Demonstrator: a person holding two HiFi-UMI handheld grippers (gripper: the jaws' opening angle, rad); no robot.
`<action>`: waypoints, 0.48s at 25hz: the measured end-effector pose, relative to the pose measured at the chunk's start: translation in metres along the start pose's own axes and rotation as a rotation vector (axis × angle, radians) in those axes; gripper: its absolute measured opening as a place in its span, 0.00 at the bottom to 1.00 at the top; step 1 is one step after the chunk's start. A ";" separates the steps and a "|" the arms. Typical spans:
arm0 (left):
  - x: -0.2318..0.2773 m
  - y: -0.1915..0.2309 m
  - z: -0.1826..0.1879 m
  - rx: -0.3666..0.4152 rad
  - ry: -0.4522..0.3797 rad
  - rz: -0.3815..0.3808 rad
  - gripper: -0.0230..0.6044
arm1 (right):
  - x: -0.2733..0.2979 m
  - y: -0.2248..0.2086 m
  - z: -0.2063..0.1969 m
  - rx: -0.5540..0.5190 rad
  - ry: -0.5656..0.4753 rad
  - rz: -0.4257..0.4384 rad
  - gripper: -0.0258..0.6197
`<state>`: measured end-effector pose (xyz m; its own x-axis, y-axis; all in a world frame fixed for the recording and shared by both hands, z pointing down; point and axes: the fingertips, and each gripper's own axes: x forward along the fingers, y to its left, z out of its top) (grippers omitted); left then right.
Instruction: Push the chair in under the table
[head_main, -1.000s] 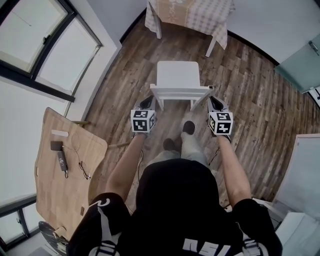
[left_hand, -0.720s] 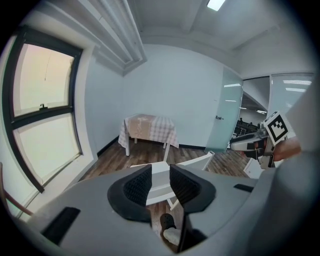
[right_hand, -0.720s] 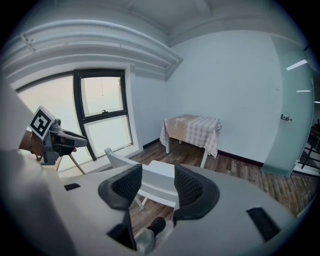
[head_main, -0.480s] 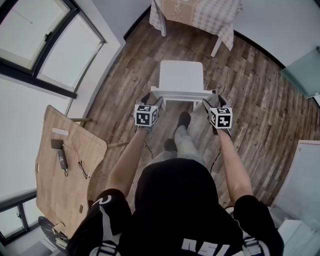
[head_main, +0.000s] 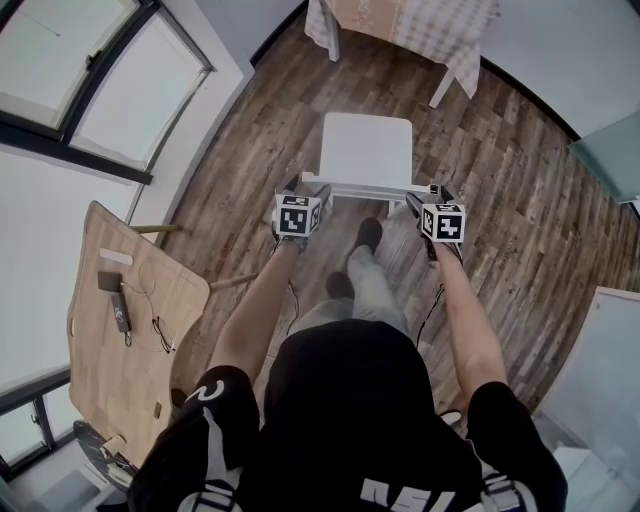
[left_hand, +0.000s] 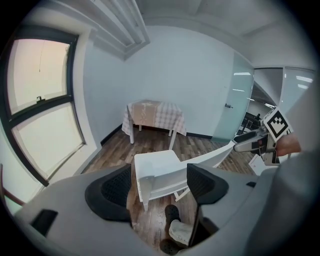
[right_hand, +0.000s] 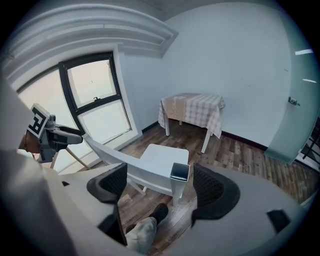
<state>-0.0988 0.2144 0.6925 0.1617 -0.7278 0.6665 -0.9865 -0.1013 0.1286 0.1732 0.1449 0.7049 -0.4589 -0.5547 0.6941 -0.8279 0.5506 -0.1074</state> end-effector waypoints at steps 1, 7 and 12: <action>0.004 0.002 -0.001 -0.014 0.008 0.006 0.58 | 0.004 -0.002 -0.001 0.012 0.006 0.002 0.68; 0.021 0.004 -0.004 -0.056 0.039 0.008 0.58 | 0.018 -0.008 -0.004 0.076 0.031 -0.009 0.67; 0.032 0.006 -0.004 -0.093 0.042 0.000 0.58 | 0.025 -0.008 -0.004 0.080 0.059 -0.017 0.66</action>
<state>-0.0992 0.1931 0.7179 0.1648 -0.6984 0.6965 -0.9800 -0.0364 0.1954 0.1699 0.1287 0.7263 -0.4266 -0.5250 0.7365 -0.8598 0.4880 -0.1502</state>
